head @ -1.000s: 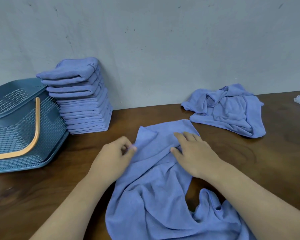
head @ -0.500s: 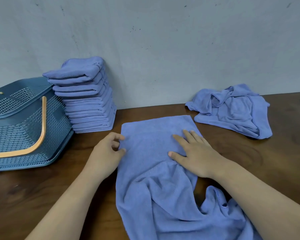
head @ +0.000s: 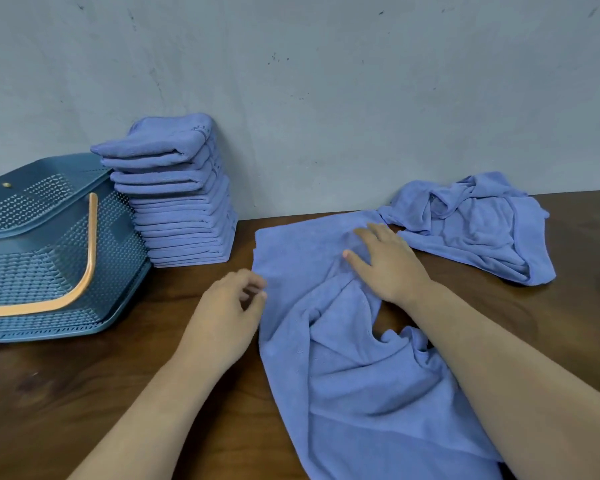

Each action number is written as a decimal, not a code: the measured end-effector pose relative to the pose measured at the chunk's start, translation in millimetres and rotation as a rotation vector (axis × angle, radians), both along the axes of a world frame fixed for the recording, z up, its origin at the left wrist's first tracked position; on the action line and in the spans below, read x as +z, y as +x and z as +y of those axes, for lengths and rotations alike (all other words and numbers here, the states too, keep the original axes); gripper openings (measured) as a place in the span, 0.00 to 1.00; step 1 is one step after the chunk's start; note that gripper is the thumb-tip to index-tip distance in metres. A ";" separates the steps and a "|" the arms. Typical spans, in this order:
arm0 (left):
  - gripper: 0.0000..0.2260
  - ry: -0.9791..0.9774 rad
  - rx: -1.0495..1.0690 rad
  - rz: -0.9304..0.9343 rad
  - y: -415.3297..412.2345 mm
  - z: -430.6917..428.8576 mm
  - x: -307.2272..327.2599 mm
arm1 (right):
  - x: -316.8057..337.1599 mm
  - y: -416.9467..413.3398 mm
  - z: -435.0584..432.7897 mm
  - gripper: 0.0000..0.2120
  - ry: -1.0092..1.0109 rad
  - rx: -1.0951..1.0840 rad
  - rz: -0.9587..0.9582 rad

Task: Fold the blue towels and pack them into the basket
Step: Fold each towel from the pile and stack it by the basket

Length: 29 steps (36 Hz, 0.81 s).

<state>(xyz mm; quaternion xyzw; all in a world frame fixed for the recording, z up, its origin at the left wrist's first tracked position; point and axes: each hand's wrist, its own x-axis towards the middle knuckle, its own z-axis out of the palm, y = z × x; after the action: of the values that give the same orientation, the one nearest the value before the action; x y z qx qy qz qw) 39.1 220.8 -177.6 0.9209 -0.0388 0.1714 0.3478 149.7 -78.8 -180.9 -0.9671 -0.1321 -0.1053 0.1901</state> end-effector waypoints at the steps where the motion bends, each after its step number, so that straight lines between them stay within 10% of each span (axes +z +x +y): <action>1: 0.06 0.025 -0.033 0.006 -3.3 -3.9 1.3 | -0.1 -5.1 -1.5 0.29 0.025 0.012 -0.051; 12: 0.25 0.345 -0.129 0.301 -3.7 -2.6 -9.7 | 5.5 -92.6 -19.9 0.22 0.155 0.157 -0.040; 29: 0.15 0.183 0.079 0.058 -19.8 -4.9 -3.7 | 13.4 -206.0 -54.3 0.08 0.206 -0.006 0.111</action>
<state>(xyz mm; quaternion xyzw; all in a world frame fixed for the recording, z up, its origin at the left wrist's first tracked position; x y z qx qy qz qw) 19.4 215.9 -181.3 0.9543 -0.0076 0.1538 0.2562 -56.3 -133.1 -167.4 -0.9472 -0.1071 -0.0649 0.2950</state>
